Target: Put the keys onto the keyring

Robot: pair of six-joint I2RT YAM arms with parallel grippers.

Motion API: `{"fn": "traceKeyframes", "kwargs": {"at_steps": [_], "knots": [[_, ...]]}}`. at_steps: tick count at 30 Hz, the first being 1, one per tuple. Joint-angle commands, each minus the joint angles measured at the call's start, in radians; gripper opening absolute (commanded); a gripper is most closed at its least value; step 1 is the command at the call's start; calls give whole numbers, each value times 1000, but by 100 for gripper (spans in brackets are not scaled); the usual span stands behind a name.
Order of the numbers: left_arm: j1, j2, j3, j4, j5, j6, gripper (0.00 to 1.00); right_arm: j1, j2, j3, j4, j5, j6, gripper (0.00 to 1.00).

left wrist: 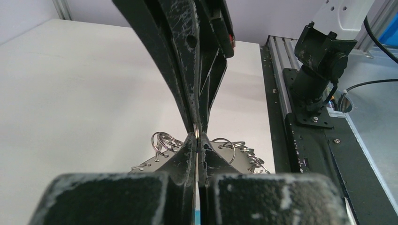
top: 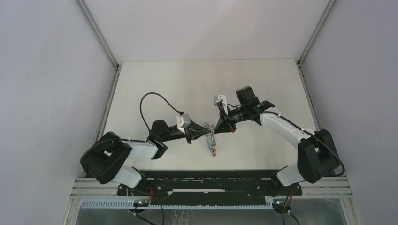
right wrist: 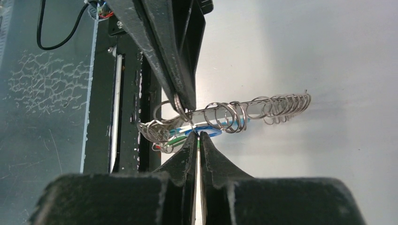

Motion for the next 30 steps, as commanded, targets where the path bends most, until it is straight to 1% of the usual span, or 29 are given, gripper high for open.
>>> {"fn": "traceKeyframes", "kwargs": {"at_steps": [1, 3, 8, 9, 11, 19, 26, 30], "knots": [[-1, -7, -8, 118, 3, -20, 0, 32, 39, 41, 28, 15, 26, 0], [-1, -7, -9, 118, 1, -18, 0, 32, 31, 41, 25, 28, 18, 0], [-1, -3, -10, 118, -2, -17, 0, 32, -52, 13, 27, 74, -35, 22], [-1, -1, -8, 118, -2, -18, 0, 31, -74, -2, 39, 81, -48, 26], [-1, -2, -8, 118, 0, -19, 0, 30, -114, -27, 66, 87, -75, 28], [-1, -8, -7, 119, 7, -23, 0, 34, -194, -96, 173, 39, -149, 29], [-1, -12, -4, 120, 18, -30, 0, 39, -155, -104, 224, 1, -166, 25], [-1, -13, -3, 120, 19, -31, 0, 44, -138, -104, 235, -19, -175, 20]]}}
